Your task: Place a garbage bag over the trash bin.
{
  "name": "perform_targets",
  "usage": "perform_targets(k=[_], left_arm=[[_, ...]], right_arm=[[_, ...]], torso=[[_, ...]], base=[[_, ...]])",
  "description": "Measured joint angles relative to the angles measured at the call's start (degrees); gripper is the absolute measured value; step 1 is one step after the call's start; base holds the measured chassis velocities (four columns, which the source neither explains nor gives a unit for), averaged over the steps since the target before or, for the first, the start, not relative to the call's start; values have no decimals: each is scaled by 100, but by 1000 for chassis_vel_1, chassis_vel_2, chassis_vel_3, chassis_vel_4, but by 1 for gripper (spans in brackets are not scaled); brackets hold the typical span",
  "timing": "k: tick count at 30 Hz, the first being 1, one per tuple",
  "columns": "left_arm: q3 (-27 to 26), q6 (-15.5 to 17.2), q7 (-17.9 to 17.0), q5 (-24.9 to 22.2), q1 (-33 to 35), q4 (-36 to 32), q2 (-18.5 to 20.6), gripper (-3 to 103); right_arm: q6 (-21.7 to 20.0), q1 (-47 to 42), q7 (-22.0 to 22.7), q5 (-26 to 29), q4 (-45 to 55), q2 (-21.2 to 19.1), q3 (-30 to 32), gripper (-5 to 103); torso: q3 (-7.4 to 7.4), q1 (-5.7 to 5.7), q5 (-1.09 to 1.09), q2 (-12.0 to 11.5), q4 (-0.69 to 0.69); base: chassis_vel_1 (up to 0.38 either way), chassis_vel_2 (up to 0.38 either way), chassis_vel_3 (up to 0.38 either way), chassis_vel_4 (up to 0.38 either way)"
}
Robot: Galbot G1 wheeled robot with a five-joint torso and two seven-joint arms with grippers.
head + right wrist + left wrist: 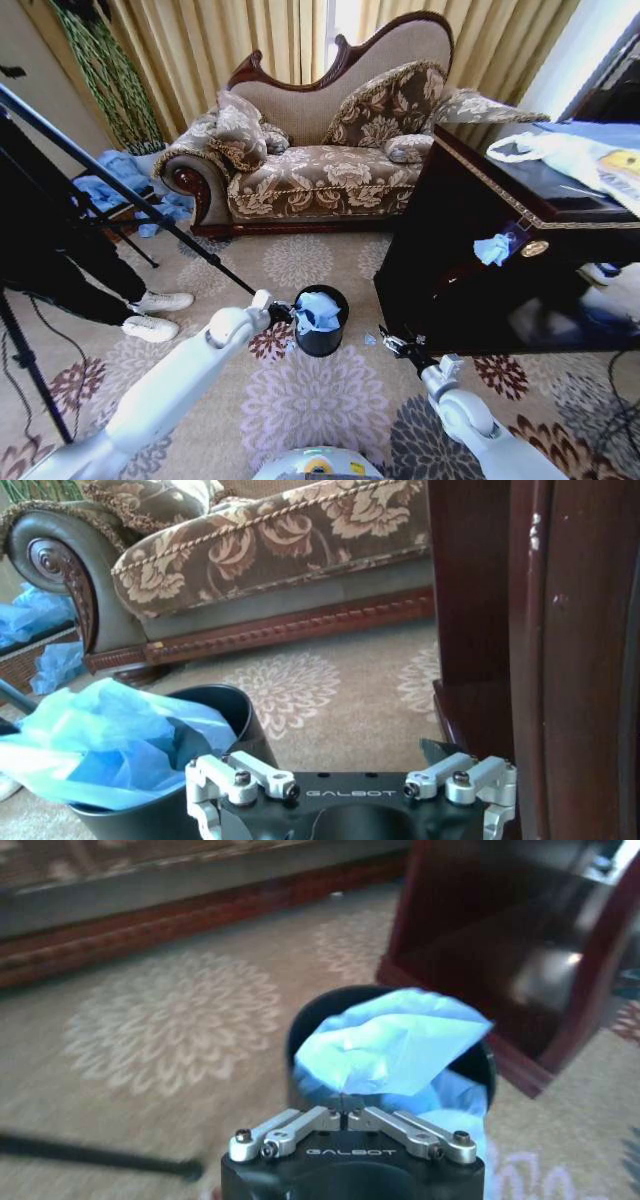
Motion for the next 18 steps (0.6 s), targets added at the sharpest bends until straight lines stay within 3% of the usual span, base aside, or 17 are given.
perform_targets(k=[8,12,15,18], left_arm=[[-387,-324,-651,-52,830,-69,-147,0],[-413,-389,-868,-134,910,-5,-244,0],[-346,-434,-1007,-200,811,153,-369,0],[-393,-495,-1135,-264,794,197,-401,0]], right_arm=[[2,-41,4,-64,85,40,-14,100],[2,-187,31,-112,220,84,101,100],[-10,-548,193,-156,535,269,408,100],[-42,-689,317,-294,683,459,459,100]], torso=[[0,0,0,0,0],[0,0,0,0,1],[0,0,-2,0,-6],[0,0,1,0,0]], base=[[0,0,0,0],[0,0,0,0],[0,0,0,0],[0,0,0,0]])
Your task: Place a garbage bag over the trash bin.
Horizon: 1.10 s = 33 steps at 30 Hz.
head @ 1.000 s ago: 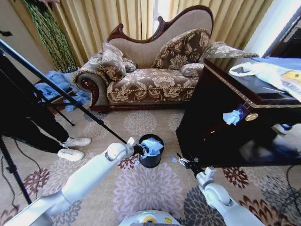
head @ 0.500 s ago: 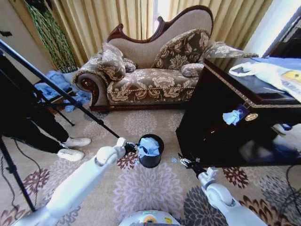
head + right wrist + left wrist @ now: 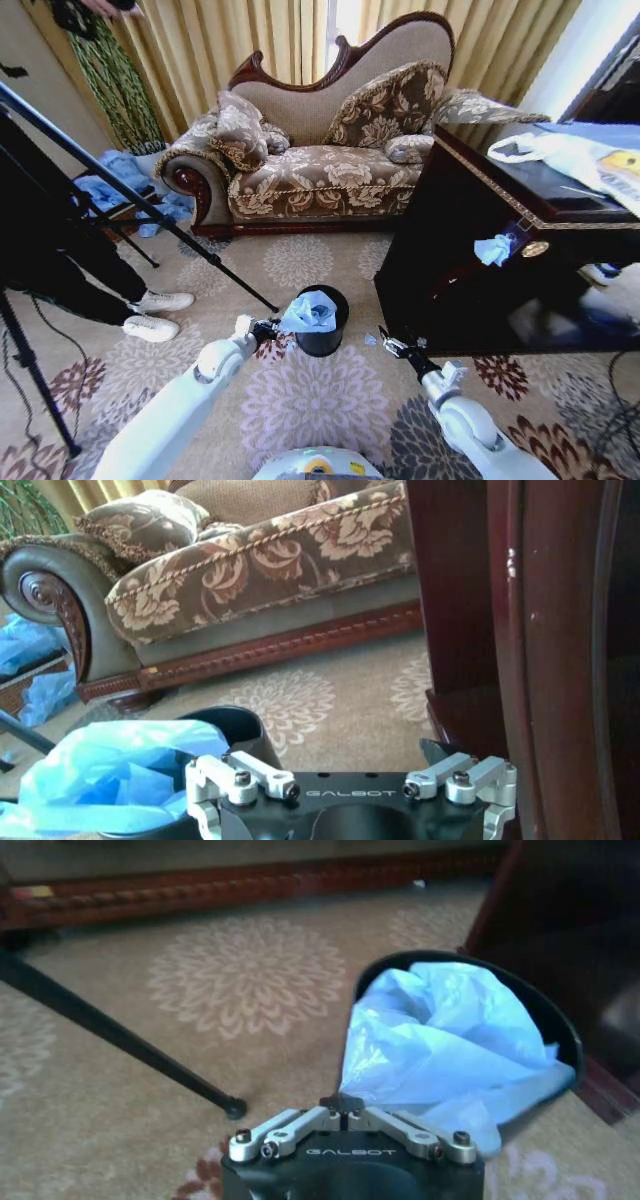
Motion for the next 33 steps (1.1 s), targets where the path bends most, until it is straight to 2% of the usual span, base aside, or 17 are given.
perform_targets(k=[3,9,14,24,29,33], left_arm=[[-30,-41,-85,-53,-27,6,-1,0],[-44,-112,-523,-405,-235,-56,4,0],[-17,-143,-649,-430,-371,197,-24,0],[85,-273,-563,-381,-541,1014,-199,0],[139,-294,-533,-321,-591,1147,-277,0],[181,-294,-518,-310,-604,1092,-335,0]], right_arm=[[-3,-58,16,-138,2,110,-1,100],[4,-208,55,-389,-17,431,-119,100],[10,-236,56,-434,-9,511,-132,100],[19,-332,29,-481,63,489,-107,100],[19,-333,26,-478,117,495,-116,100],[23,-255,151,-581,114,690,-393,100]], torso=[[0,0,0,0,0],[0,0,1,0,-2],[1,0,-1,0,-1],[1,0,-1,-1,-1],[1,0,-1,-1,-1],[1,0,0,-1,-2]], base=[[0,0,0,0],[0,0,0,0],[0,0,0,0],[0,0,0,0],[0,0,0,0],[0,0,0,0]])
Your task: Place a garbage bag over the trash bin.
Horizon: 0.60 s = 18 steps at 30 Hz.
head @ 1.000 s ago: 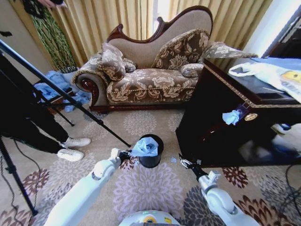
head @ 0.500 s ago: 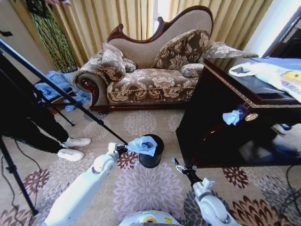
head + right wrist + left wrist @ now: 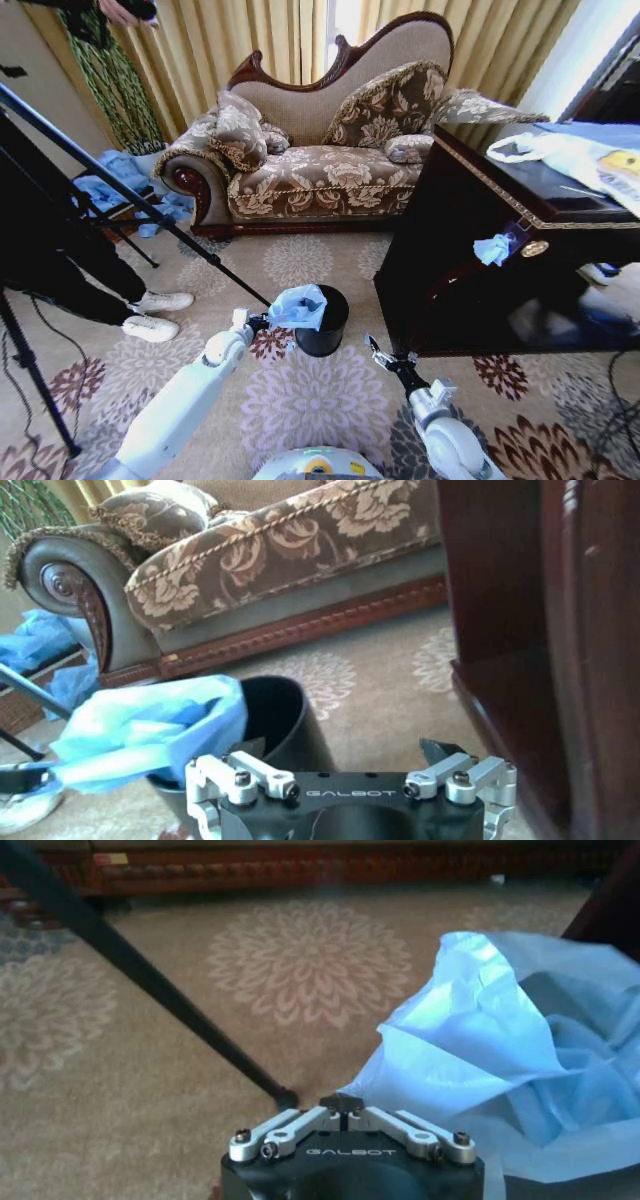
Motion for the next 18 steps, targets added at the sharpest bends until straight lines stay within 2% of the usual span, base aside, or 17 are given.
perform_targets(k=[3,4,5,8,9,12,18], left_arm=[[10,4,4,0,6,-56,-10,0],[13,9,7,0,17,-95,-20,0],[13,9,7,0,17,-95,-20,0],[12,13,25,3,58,-156,-23,0],[12,13,25,3,58,-156,-23,0],[-11,15,42,20,126,-199,-21,0],[-67,13,95,102,242,-203,-59,0]], right_arm=[[-1,94,207,-69,20,79,-211,100],[-11,216,500,-139,55,133,-475,100],[-11,216,500,-139,55,133,-475,100],[-35,516,1108,-313,4,252,-961,102],[-35,516,1108,-313,4,252,-961,102],[-202,933,1564,-484,-201,400,-1342,99],[-452,1630,2010,-632,-519,499,-2005,99]], torso=[[0,0,0,0,0],[0,0,0,0,0],[0,0,0,0,0],[0,0,-1,0,1],[0,0,-1,0,1],[0,0,0,0,0],[0,0,-1,0,1]], base=[[0,0,0,0],[0,0,0,0],[0,0,0,0],[0,0,0,0],[0,0,0,0],[0,0,0,0],[0,0,0,0]])
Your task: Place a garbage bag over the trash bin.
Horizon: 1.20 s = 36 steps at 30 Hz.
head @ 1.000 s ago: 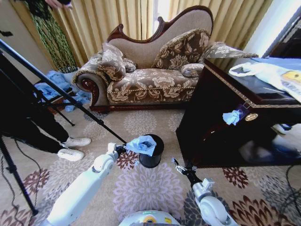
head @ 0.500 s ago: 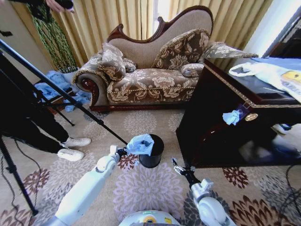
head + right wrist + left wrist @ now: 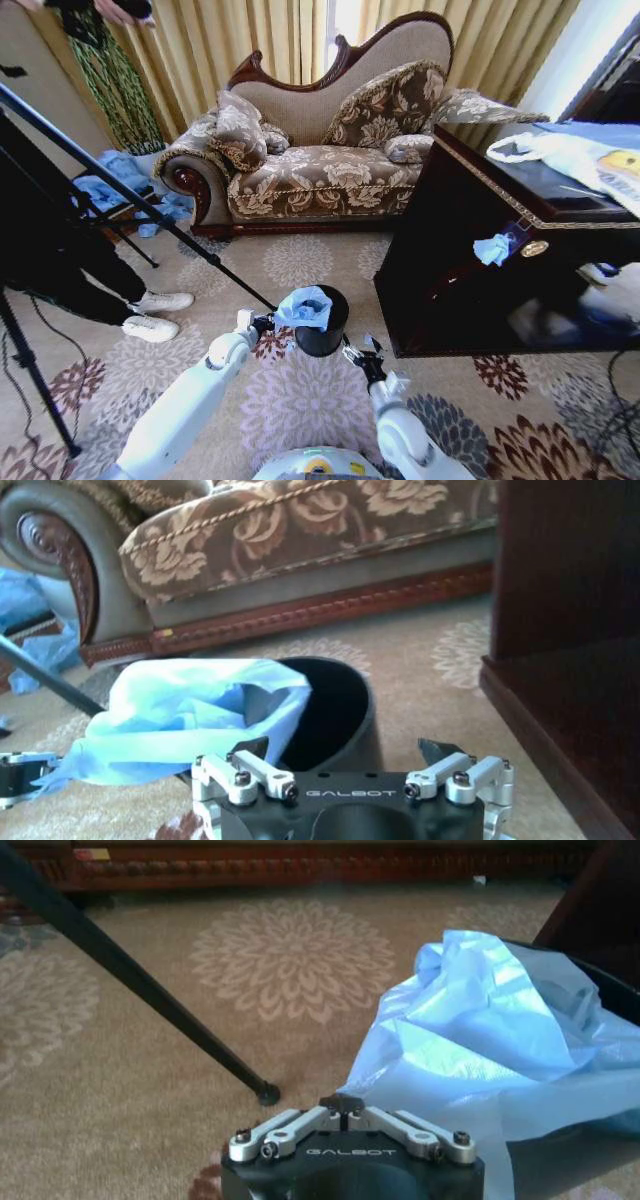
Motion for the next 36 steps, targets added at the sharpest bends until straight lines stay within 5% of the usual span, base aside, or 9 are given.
perform_targets(k=[10,15,26,36], left_arm=[[0,-11,108,121,-14,134,-174,0],[-1,-19,141,154,-20,176,-250,0],[2,-29,251,165,-83,246,-293,0],[-36,-49,323,159,-93,235,-279,0]], right_arm=[[-296,827,329,138,-75,-45,-724,99],[-422,1193,568,290,-176,17,-949,85],[-792,1775,1006,805,47,-16,-1327,81],[-773,2277,1242,844,-801,443,-1816,80]], torso=[[0,0,0,0,-2],[0,0,2,0,-1],[0,0,1,0,-1],[0,0,2,1,0]], base=[[0,0,0,0],[0,0,0,0],[0,0,0,0],[0,0,0,0]])
